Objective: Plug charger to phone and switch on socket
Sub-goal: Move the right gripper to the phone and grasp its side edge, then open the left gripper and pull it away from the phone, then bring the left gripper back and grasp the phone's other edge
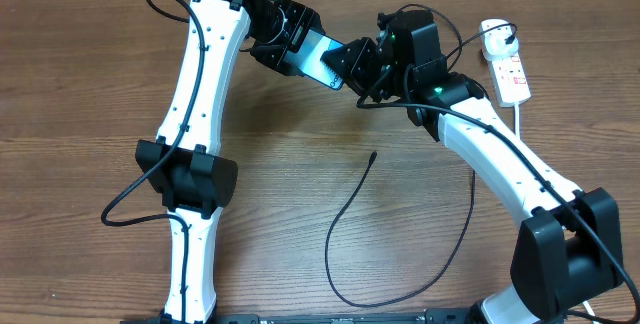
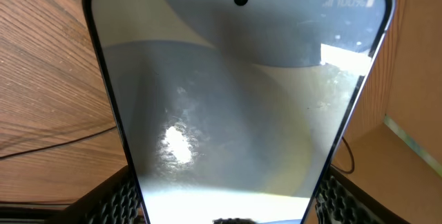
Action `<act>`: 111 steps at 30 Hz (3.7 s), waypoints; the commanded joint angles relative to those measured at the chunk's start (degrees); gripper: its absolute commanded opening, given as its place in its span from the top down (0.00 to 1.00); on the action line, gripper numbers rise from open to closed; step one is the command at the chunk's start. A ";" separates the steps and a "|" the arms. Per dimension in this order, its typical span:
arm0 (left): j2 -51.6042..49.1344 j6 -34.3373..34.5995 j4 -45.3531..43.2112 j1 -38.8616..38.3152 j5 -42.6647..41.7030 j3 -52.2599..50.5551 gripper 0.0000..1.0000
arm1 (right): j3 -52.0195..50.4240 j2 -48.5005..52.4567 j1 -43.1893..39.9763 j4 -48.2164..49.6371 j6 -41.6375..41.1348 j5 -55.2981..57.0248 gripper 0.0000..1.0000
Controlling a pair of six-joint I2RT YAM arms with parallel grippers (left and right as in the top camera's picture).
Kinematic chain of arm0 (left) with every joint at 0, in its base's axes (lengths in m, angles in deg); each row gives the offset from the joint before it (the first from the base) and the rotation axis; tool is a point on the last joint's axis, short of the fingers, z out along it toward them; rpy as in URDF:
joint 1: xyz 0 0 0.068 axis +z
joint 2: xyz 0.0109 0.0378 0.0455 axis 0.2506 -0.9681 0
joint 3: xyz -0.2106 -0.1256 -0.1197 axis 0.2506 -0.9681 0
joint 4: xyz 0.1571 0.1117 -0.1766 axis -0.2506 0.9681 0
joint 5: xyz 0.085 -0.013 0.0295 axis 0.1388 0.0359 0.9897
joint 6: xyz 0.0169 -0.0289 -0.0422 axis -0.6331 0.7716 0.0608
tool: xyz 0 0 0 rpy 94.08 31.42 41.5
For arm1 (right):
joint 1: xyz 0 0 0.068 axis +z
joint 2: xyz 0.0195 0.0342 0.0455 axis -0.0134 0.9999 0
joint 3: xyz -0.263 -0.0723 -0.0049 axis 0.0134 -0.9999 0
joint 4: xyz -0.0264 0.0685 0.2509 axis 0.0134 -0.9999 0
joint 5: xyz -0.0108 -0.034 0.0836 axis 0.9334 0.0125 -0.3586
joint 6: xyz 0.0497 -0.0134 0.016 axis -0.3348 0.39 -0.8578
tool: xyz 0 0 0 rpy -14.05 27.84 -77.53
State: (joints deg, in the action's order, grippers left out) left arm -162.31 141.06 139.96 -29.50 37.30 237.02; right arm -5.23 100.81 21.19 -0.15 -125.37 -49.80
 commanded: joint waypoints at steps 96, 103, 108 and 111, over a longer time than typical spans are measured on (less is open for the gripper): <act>29.35 -57.29 6.80 17.11 0.74 -1.46 0.10 | 1.11 -1.66 -1.40 7.41 -0.79 0.37 0.96; 43.08 -57.31 6.49 17.22 8.15 -20.57 0.08 | 1.11 -1.66 -1.40 8.87 -2.89 -1.68 0.96; 44.98 -56.52 1.22 17.75 9.79 -32.02 0.08 | 1.11 -1.66 -1.40 10.47 -8.17 -2.32 0.96; 43.89 -56.57 -6.19 18.47 -0.72 -38.51 0.07 | 1.11 -1.66 -1.40 10.78 -8.35 -3.37 0.96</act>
State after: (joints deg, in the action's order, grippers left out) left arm -115.75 85.28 137.36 -11.77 43.79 204.04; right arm -5.23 100.84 19.88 9.18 -131.78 -51.30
